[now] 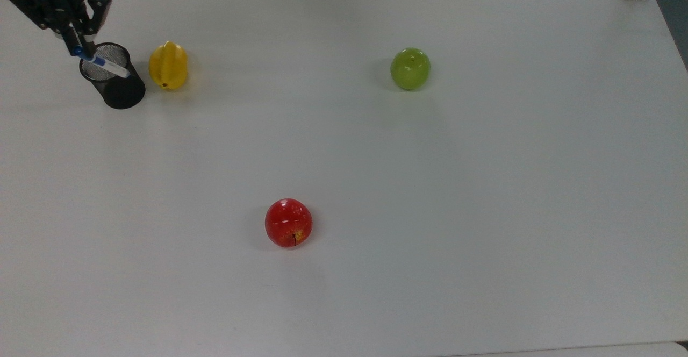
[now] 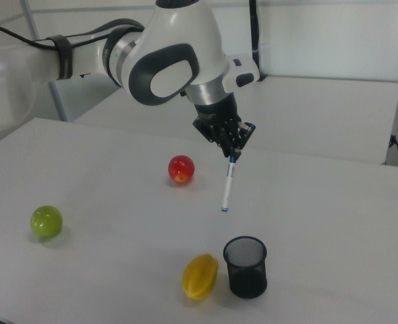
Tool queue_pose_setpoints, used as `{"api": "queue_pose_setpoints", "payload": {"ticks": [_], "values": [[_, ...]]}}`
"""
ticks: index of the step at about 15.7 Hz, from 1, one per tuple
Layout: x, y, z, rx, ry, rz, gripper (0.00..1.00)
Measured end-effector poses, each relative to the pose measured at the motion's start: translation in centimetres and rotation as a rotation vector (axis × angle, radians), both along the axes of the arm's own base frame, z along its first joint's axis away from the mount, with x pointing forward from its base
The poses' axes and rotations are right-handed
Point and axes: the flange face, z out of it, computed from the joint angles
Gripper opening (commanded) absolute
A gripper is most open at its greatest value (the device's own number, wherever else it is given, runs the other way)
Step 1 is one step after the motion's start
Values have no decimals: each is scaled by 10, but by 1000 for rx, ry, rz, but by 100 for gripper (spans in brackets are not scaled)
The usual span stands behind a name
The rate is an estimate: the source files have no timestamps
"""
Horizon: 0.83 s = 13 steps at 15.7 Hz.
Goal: Take marker pen
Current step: 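Lift the white marker up out of the pen cup, then carry the marker toward the red apple and lower it to the table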
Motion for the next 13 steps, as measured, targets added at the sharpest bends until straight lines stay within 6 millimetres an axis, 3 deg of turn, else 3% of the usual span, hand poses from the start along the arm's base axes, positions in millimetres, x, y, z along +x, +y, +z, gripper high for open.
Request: {"api": "queue_pose_setpoints", "payload": {"ticks": [8,13], "values": [[11,99,-5,122,182,9,6],[26,160,-40,139,256,92,7]]}}
